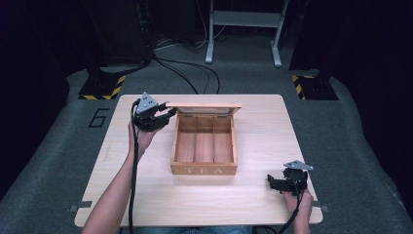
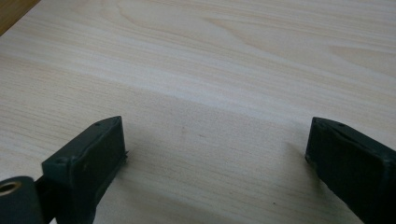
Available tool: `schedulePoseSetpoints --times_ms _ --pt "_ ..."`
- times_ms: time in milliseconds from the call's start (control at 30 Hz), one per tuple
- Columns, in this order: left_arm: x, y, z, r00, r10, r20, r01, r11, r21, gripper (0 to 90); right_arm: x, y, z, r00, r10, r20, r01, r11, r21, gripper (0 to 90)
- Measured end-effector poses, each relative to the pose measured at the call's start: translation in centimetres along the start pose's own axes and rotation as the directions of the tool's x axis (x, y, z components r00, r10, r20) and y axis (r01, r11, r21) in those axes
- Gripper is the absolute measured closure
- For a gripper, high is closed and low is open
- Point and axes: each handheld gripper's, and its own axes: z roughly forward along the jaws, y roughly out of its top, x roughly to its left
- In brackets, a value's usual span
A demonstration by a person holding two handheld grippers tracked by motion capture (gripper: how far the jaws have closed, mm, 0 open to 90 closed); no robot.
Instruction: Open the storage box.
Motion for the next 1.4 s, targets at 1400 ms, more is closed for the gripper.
schedulePoseSetpoints --times_ms 1400 --pt "0.06 0.18 -0.03 1.0000 0.005 0.006 -0.005 0.9999 0.013 60.1 0.01 0.00 0.01 1.0000 0.001 0.001 -0.001 1.000 -0.001 4.4"
